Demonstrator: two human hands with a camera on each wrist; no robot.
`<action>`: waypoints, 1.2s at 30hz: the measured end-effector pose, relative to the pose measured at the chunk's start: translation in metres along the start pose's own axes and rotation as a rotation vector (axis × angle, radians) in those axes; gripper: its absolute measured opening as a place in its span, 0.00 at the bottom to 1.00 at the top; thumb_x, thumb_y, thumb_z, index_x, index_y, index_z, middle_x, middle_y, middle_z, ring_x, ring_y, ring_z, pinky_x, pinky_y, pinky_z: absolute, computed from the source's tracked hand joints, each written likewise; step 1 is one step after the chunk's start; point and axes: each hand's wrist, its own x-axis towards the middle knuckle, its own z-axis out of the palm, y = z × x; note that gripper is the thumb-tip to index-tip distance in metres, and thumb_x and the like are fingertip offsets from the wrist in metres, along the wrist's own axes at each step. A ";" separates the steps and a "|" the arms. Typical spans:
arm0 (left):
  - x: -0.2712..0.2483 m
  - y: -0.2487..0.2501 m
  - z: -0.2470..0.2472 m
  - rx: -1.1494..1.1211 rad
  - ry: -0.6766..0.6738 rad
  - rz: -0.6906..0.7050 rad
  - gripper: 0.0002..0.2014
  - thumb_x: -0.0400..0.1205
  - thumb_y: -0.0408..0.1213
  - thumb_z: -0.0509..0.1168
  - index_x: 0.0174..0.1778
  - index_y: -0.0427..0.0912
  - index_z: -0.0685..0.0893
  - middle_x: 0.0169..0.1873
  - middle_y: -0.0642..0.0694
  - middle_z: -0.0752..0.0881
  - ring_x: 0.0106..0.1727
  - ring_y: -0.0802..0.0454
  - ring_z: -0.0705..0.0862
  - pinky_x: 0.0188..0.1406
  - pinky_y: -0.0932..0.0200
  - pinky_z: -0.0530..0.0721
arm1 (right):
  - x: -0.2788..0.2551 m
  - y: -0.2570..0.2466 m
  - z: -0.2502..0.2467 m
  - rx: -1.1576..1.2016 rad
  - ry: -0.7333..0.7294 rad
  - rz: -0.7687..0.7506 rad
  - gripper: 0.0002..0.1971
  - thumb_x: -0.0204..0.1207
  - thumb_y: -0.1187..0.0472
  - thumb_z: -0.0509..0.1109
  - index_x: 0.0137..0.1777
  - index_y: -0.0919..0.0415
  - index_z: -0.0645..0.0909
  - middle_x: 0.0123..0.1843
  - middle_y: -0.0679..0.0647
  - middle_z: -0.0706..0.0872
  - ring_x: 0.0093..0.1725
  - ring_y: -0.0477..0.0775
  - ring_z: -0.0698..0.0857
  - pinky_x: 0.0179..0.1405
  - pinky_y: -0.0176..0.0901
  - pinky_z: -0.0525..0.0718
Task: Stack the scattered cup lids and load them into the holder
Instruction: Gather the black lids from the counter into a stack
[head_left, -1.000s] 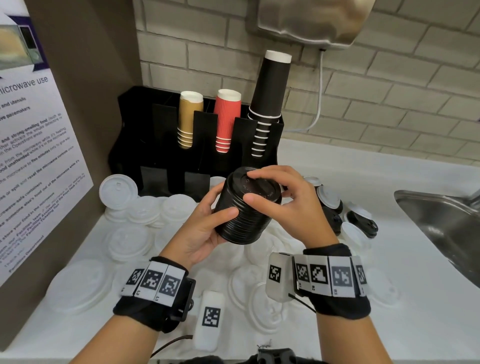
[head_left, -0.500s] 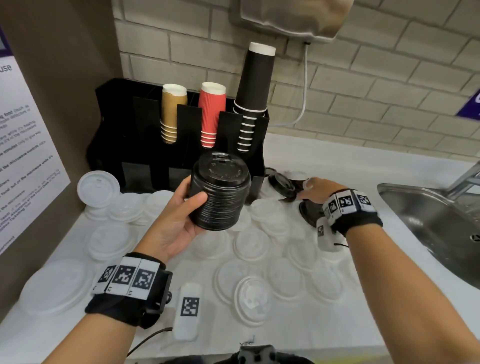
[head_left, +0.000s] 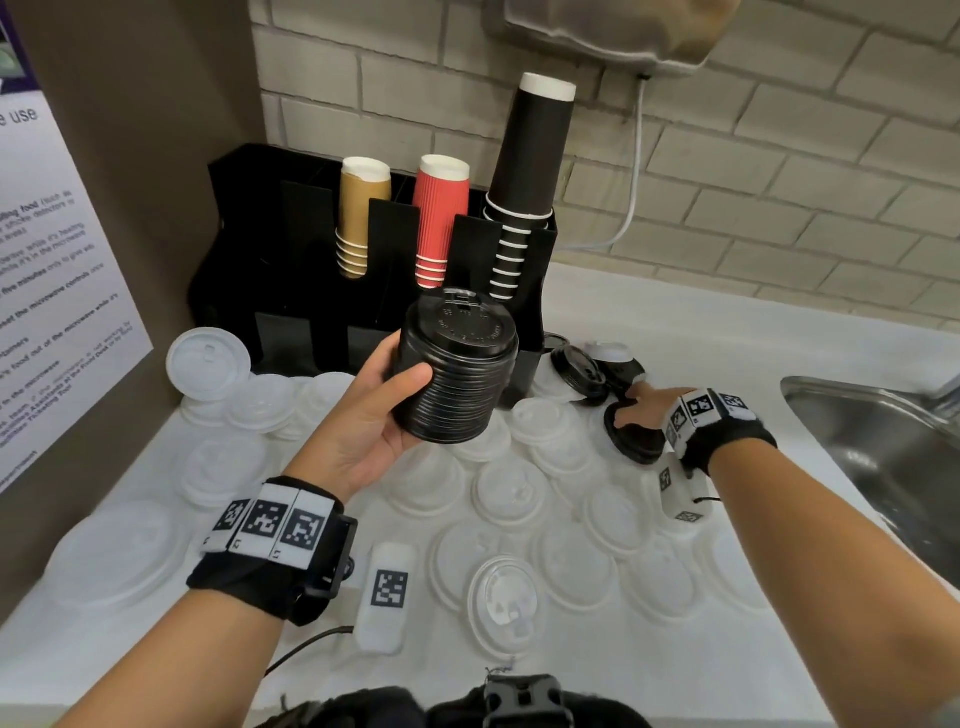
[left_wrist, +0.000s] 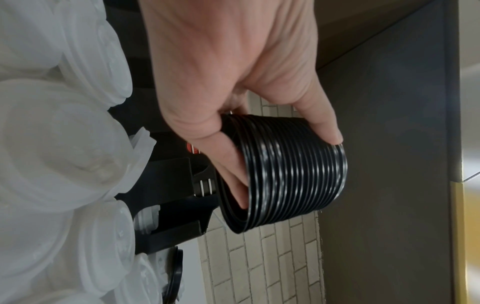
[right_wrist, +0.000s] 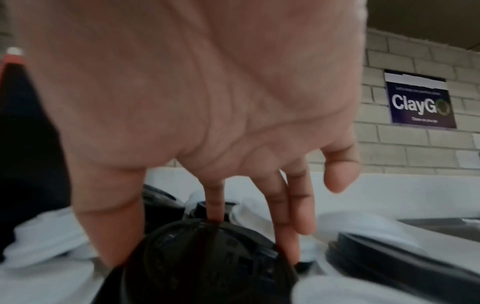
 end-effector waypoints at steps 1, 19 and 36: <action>0.002 0.001 0.001 0.006 0.001 0.001 0.26 0.74 0.37 0.70 0.70 0.49 0.77 0.59 0.47 0.88 0.61 0.47 0.88 0.46 0.52 0.89 | -0.002 -0.002 -0.004 0.026 0.004 -0.005 0.32 0.76 0.42 0.64 0.78 0.50 0.65 0.68 0.60 0.79 0.65 0.63 0.79 0.59 0.49 0.74; 0.006 -0.005 0.003 0.007 0.032 0.002 0.28 0.70 0.39 0.73 0.68 0.49 0.79 0.55 0.48 0.89 0.54 0.51 0.90 0.40 0.55 0.89 | -0.149 -0.116 -0.061 0.647 0.179 -1.069 0.29 0.65 0.62 0.73 0.65 0.41 0.72 0.54 0.48 0.74 0.52 0.45 0.76 0.47 0.29 0.77; 0.003 0.010 -0.023 -0.031 -0.011 -0.053 0.24 0.71 0.38 0.71 0.65 0.54 0.81 0.56 0.49 0.89 0.55 0.51 0.90 0.41 0.54 0.89 | -0.170 -0.163 -0.058 0.488 0.232 -1.025 0.25 0.69 0.67 0.76 0.65 0.47 0.79 0.57 0.45 0.75 0.52 0.29 0.74 0.50 0.19 0.71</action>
